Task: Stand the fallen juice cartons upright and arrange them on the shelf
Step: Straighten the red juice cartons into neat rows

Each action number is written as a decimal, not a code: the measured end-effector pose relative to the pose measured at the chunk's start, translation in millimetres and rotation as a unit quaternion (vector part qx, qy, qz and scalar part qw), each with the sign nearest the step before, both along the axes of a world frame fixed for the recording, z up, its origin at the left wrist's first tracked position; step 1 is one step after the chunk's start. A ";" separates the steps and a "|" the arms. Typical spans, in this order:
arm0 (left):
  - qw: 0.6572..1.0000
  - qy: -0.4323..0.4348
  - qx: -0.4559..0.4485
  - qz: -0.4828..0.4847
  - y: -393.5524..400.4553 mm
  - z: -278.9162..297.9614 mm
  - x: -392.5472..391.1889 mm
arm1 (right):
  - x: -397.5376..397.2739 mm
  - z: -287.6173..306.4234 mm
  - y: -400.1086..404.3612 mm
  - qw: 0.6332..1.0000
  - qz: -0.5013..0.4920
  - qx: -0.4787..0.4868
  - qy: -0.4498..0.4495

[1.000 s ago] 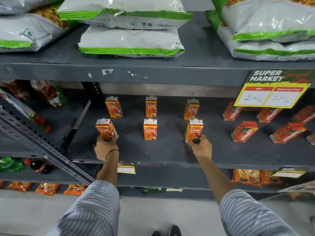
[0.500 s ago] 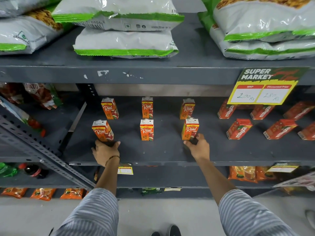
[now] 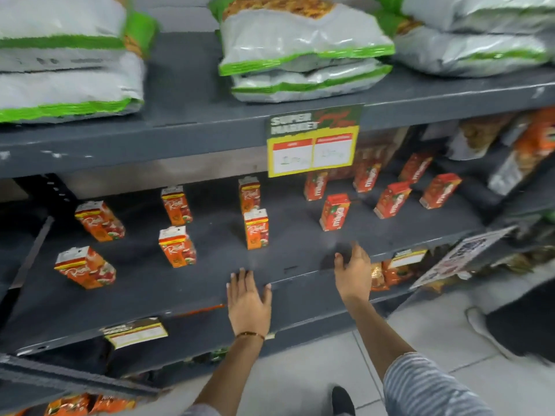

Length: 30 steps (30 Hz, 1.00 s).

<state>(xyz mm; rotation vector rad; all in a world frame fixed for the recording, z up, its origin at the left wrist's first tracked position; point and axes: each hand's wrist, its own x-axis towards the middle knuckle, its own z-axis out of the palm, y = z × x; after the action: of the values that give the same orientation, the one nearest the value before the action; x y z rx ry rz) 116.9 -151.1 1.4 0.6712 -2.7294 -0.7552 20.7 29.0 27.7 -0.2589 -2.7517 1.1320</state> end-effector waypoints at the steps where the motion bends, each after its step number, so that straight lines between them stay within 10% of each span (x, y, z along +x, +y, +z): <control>1: 1.000 -0.001 0.002 -0.018 17.1 0.7 -11.3 | -7.0 0.6 16.2 1.000 -0.013 -0.007 -0.001; 16: 0.977 0.021 0.181 0.113 170.2 25.5 -166.6 | -144.2 10.5 170.4 0.991 0.071 -0.091 -0.068; 30: 0.961 -0.007 0.165 0.223 183.3 30.6 -193.9 | -189.6 12.0 181.1 0.977 0.170 -0.088 -0.094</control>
<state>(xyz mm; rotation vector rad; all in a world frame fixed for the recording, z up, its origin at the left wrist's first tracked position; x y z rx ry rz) -77.0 32.2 32.0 1.3071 -2.3384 -1.0908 -168.9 210.1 39.7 0.0961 -2.9416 1.5093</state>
